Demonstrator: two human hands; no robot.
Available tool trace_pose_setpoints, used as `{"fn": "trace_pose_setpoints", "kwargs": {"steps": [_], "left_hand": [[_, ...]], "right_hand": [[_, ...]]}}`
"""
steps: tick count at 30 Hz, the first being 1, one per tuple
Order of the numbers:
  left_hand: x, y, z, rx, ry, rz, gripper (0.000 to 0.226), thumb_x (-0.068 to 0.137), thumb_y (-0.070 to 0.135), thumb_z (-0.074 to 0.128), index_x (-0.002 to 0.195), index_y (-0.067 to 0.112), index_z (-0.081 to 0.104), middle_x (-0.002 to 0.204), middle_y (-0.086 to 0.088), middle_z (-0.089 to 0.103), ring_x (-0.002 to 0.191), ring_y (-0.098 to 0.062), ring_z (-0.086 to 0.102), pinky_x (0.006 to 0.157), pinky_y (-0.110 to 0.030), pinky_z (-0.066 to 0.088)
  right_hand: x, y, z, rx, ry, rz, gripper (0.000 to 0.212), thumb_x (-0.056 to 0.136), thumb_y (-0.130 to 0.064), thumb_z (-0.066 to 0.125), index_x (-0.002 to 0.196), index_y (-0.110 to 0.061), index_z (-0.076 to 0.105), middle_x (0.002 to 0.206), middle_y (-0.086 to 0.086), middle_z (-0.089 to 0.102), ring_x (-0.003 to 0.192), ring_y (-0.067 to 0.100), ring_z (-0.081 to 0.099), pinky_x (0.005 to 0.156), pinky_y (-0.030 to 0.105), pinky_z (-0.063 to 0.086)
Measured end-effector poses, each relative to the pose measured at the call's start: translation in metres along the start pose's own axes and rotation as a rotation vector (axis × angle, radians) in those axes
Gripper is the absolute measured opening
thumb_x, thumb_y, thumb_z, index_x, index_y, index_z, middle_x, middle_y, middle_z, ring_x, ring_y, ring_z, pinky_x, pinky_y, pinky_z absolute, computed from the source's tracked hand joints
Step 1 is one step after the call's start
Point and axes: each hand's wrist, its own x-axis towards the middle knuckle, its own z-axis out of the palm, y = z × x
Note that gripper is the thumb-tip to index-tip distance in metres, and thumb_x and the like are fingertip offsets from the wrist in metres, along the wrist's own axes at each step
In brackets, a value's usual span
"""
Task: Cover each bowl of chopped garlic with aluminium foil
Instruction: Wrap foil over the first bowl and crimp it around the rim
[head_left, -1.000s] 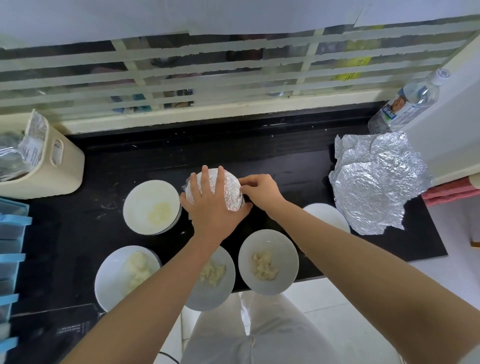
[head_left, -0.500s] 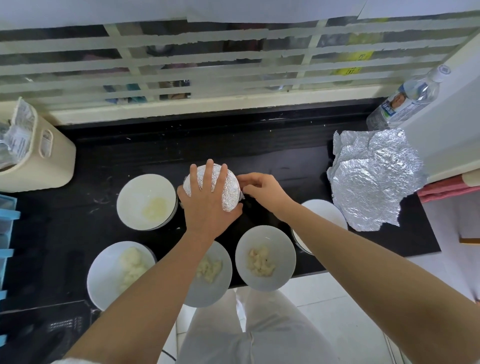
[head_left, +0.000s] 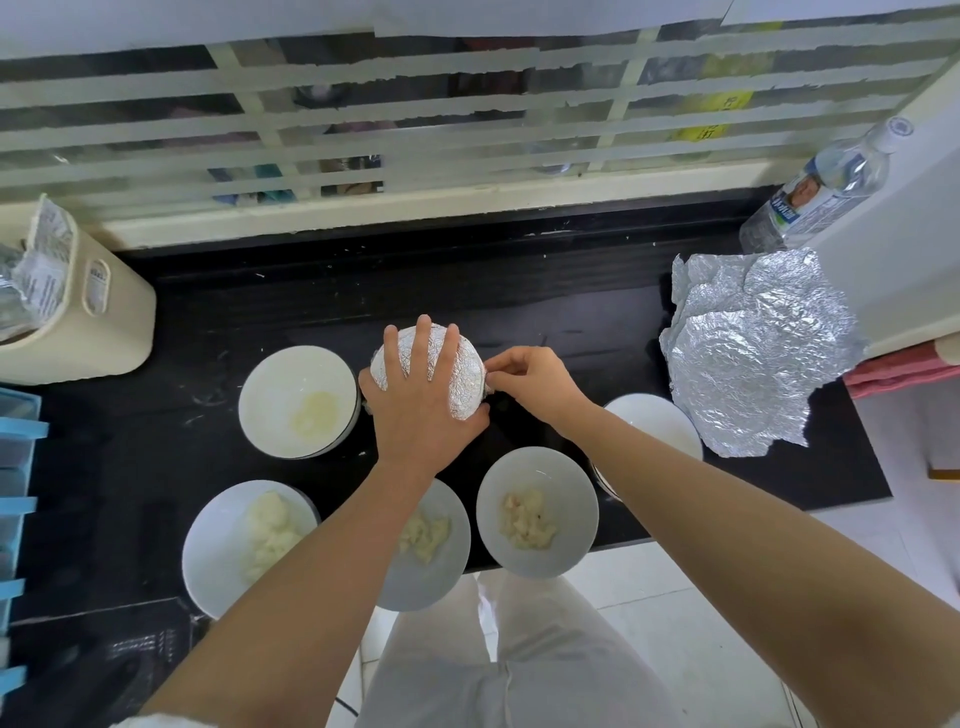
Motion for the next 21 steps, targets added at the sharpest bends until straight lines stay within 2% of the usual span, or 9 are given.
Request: {"fn": "trace_pose_setpoints", "kwargs": {"steps": [5, 8, 16, 21], "left_hand": [[0.0, 0.0, 0.001, 0.015, 0.004, 0.001, 0.094, 0.073, 0.074, 0.042, 0.154, 0.028, 0.024, 0.162, -0.007, 0.02, 0.146, -0.042, 0.018, 0.097, -0.065, 0.034], [0.0, 0.0, 0.0, 0.012, 0.004, -0.001, 0.095, 0.072, 0.074, 0.038, 0.154, 0.028, 0.024, 0.162, -0.007, 0.021, 0.146, -0.042, 0.018, 0.097, -0.065, 0.033], [0.0, 0.001, -0.001, 0.008, 0.007, 0.006, 0.095, 0.072, 0.074, 0.036, 0.154, 0.027, 0.025, 0.161, -0.007, 0.022, 0.146, -0.042, 0.019, 0.097, -0.065, 0.034], [0.0, 0.0, -0.001, 0.015, 0.0, 0.004, 0.095, 0.072, 0.074, 0.041, 0.154, 0.027, 0.024, 0.161, -0.008, 0.022, 0.146, -0.042, 0.019, 0.098, -0.065, 0.034]], "right_hand": [[0.001, -0.002, 0.001, -0.063, 0.02, -0.023, 0.008, 0.083, -0.01, 0.069, 0.084, -0.018, 0.071, 0.086, -0.001, 0.073, 0.083, 0.011, 0.068, 0.082, 0.027, 0.055], [0.0, -0.003, 0.003, -0.075, 0.042, -0.039, 0.012, 0.08, -0.01, 0.068, 0.086, -0.02, 0.069, 0.087, -0.002, 0.073, 0.085, 0.009, 0.068, 0.08, 0.026, 0.055], [0.0, -0.004, 0.007, -0.189, 0.106, -0.053, 0.004, 0.08, -0.015, 0.072, 0.081, -0.019, 0.071, 0.073, -0.008, 0.067, 0.076, 0.009, 0.066, 0.077, 0.032, 0.057], [-0.002, 0.0, 0.014, -0.164, 0.161, -0.043, 0.008, 0.081, -0.014, 0.072, 0.076, -0.02, 0.069, 0.076, -0.005, 0.07, 0.074, 0.013, 0.066, 0.076, 0.037, 0.058]]}}
